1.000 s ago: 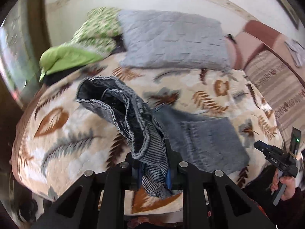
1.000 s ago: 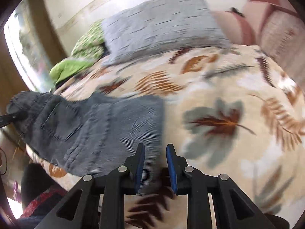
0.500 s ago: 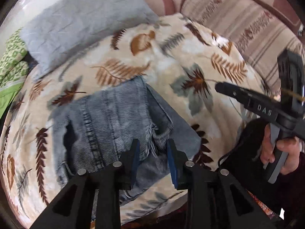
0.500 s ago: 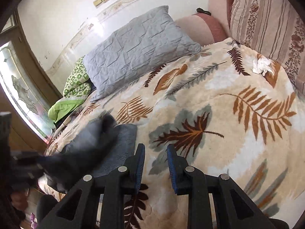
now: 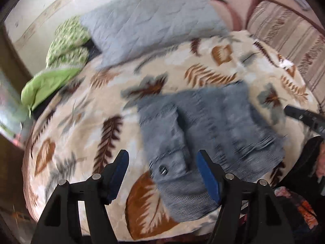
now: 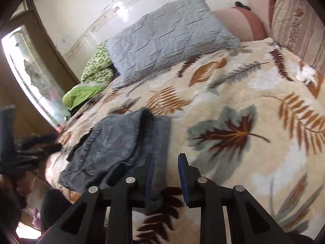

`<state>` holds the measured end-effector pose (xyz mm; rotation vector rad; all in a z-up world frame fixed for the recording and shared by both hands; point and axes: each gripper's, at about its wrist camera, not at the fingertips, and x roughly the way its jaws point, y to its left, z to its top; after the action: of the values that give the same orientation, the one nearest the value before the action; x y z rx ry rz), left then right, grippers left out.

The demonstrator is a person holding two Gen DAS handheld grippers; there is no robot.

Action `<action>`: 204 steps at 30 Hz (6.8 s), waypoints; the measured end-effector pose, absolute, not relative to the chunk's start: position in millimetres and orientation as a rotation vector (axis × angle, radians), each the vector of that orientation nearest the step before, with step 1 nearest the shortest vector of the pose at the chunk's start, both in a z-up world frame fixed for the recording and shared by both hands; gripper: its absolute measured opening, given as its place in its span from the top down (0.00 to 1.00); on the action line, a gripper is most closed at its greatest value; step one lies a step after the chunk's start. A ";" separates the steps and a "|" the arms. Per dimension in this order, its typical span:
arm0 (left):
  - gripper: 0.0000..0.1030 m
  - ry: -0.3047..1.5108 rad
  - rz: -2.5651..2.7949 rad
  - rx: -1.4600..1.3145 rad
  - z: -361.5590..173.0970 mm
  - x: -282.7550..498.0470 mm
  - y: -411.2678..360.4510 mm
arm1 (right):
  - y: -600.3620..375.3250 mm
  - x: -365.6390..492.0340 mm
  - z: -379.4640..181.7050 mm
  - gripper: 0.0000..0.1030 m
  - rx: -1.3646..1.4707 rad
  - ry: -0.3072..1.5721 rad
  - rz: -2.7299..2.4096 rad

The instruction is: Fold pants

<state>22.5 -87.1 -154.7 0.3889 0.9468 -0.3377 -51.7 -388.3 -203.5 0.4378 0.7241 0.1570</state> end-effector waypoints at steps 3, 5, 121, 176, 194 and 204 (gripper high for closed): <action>0.32 0.961 -0.321 0.422 -171.7 18.8 -85.0 | -364.5 -33.9 -189.9 0.74 0.402 0.724 0.198; 0.32 0.937 -0.326 0.449 -172.8 13.6 -87.1 | -348.1 -19.6 -179.5 0.74 0.379 0.719 0.220; 0.00 1.054 -0.327 0.168 -169.7 66.4 -50.9 | -371.1 -21.3 -229.1 0.47 0.536 0.946 0.175; 0.00 1.186 -0.406 0.031 -207.5 78.6 -91.5 | -376.8 -2.2 -264.3 0.46 0.740 0.926 0.405; 0.00 1.232 -0.425 -0.006 -225.2 84.1 -93.8 | -383.7 -2.2 -285.1 0.43 0.890 0.934 0.476; 0.42 1.153 -0.429 -0.010 -204.7 72.2 -98.8 | -353.3 -10.7 -246.3 0.70 0.623 0.846 0.521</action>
<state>72.2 -98.8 -204.7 -0.0098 1.1527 -0.4289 -10.7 -353.3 -246.3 0.6232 0.8457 0.5210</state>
